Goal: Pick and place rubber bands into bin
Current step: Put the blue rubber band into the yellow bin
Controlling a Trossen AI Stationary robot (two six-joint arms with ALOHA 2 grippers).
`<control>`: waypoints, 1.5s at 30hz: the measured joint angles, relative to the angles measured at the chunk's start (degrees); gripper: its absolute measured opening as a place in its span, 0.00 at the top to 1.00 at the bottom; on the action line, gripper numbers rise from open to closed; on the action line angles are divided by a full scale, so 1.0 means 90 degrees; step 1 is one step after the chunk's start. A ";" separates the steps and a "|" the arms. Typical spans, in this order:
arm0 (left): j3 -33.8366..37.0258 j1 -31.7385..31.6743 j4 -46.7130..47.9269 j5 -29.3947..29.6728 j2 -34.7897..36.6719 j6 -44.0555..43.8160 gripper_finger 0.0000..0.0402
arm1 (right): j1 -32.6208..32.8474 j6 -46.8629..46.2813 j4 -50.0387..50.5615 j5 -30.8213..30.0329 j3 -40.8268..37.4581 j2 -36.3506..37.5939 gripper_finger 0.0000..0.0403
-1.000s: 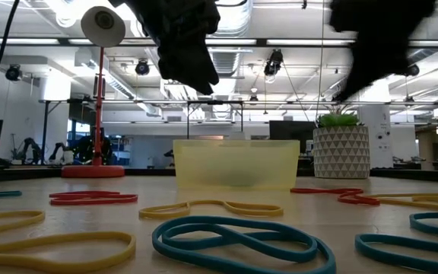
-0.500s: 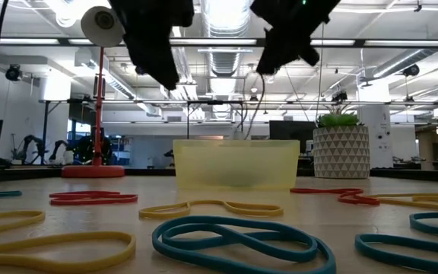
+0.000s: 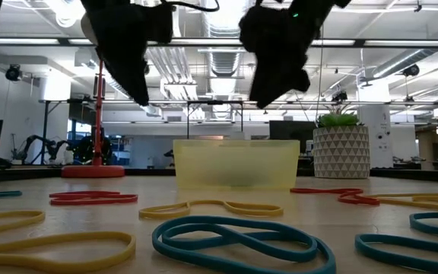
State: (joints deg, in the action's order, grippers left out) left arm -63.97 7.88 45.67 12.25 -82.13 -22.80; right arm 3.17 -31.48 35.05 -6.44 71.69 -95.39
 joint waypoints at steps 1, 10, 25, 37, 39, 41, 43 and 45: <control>0.0068 0.0026 -0.0047 -0.0007 0.0006 -0.0067 0.48 | 0.0115 0.0315 0.0286 0.0031 0.0072 0.0001 0.64; 0.0642 0.0448 -0.0072 -0.0260 0.0125 0.0214 0.48 | 0.1751 0.0953 0.2348 0.0057 0.0133 0.0228 0.49; 0.3043 0.2227 -0.0508 -0.1231 0.2046 -0.1597 0.48 | 0.3511 -0.0979 0.1679 -0.0500 -0.0631 0.0082 0.48; 0.3747 0.3121 -0.1276 -0.1312 0.1906 -0.1966 0.48 | 0.3379 -0.1006 0.1345 -0.1000 -0.1099 0.0073 0.48; 0.3847 0.3118 -0.1431 -0.1191 0.1670 -0.2218 0.48 | 0.3355 -0.1008 0.1247 -0.1043 -0.1149 0.0073 0.48; 0.3922 0.3118 -0.1673 -0.1166 0.1407 -0.2448 0.48 | 0.3344 -0.1009 0.1214 -0.1075 -0.1189 0.0073 0.48; 0.3910 0.3118 -0.1918 -0.1118 0.1164 -0.2598 0.48 | 0.3335 -0.1009 0.1215 -0.1131 -0.1201 0.0073 0.48; 0.3896 0.3118 -0.1938 -0.1088 0.0920 -0.2740 0.50 | 0.3324 -0.1009 0.1198 -0.1143 -0.1204 0.0073 0.48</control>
State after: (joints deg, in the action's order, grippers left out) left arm -28.90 35.94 28.22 2.46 -73.85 -47.45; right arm 33.08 -40.56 45.83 -16.73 60.86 -94.74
